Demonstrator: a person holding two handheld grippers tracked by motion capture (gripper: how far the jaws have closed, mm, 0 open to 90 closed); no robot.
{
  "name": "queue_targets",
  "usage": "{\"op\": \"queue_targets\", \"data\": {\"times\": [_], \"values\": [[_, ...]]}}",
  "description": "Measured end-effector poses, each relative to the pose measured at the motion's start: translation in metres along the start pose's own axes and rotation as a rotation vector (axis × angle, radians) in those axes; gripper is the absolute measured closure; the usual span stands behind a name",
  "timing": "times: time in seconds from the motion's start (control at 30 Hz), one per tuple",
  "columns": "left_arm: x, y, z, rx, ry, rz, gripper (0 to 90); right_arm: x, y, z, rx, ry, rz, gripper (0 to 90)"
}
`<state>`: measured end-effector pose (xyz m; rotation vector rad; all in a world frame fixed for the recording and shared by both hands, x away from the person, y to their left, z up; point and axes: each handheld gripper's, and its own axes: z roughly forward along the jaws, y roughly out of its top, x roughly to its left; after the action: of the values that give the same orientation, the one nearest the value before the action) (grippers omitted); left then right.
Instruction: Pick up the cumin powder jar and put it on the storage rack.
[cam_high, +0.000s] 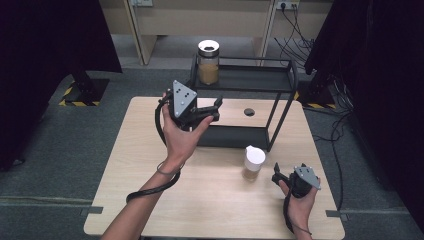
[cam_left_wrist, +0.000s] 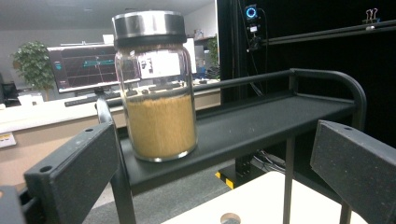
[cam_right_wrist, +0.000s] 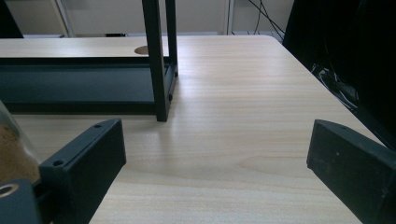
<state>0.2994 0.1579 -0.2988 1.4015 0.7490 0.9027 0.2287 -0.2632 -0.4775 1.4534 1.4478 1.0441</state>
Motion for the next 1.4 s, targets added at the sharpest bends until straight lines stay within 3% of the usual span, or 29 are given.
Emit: {"op": "queue_targets", "data": {"times": [0.83, 1.4], "values": [[-0.002, -0.037, -0.023, 0.025, -0.029, 0.001, 0.2, 0.001, 0.000, 0.000, -0.001, -0.002, -0.004, 4.6], [-0.007, -0.057, -0.029, 0.081, -0.034, -0.017, 0.2, 0.001, 0.000, 0.000, -0.002, -0.003, -0.007, 4.6]]}}
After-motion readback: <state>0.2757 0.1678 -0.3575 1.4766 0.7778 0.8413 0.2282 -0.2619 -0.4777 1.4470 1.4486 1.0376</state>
